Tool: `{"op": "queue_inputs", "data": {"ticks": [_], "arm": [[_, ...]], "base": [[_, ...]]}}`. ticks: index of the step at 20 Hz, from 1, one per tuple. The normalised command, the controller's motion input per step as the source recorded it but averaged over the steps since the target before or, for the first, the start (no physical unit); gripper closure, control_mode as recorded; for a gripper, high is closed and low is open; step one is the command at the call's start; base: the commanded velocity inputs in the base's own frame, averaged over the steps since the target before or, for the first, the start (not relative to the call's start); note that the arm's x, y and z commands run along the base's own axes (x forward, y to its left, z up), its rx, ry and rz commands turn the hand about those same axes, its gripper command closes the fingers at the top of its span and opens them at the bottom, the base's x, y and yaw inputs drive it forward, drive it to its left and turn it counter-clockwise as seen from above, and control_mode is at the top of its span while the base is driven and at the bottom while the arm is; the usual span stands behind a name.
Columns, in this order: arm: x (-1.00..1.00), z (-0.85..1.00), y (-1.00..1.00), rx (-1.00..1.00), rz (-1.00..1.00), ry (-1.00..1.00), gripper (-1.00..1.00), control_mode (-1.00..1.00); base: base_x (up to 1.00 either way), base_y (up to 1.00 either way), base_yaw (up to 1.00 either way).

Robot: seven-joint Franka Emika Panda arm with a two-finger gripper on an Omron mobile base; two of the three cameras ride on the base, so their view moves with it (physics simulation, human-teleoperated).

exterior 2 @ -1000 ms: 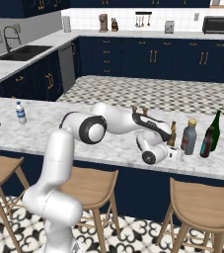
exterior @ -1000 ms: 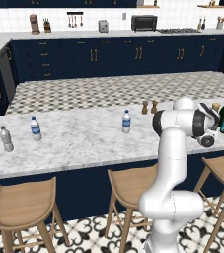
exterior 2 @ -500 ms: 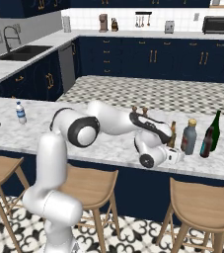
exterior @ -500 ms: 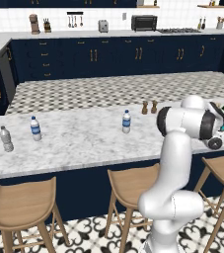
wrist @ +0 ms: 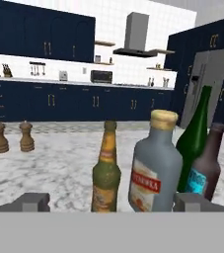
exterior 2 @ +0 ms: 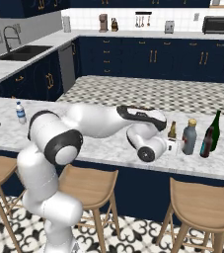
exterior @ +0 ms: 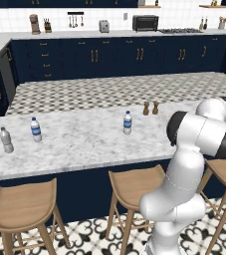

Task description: Move the plastic bottles in the middle to the plastics group, and the glass bottles in the middle to the glass group.

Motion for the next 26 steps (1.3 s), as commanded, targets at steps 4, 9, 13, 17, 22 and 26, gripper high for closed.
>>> {"op": "queue_inputs", "data": {"ticks": [4, 9, 13, 17, 22, 26], "arm": [[-0.08, 1.0, 0.2, -0.02, 0.19, 0.15, -1.0, -1.0], [0.09, 1.0, 0.3, -0.08, 0.24, 0.34, -1.0, -1.0], [0.24, 0.9, 0.27, -0.1, 0.14, 0.5, -1.0, -1.0], [0.31, 0.73, 0.19, -0.03, 0.04, 0.43, -1.0, -1.0], [0.56, 0.03, 0.13, 0.2, 0.0, 0.08, -1.0, -1.0], [0.44, -0.08, 0.42, 0.27, 0.04, 0.0, -1.0, -1.0]], "base": [[0.0, 0.0, 0.0], [0.0, 0.0, 0.0], [0.0, 0.0, 0.0], [0.0, 0.0, 0.0], [0.0, 0.0, 0.0], [0.0, 0.0, 0.0]]}}
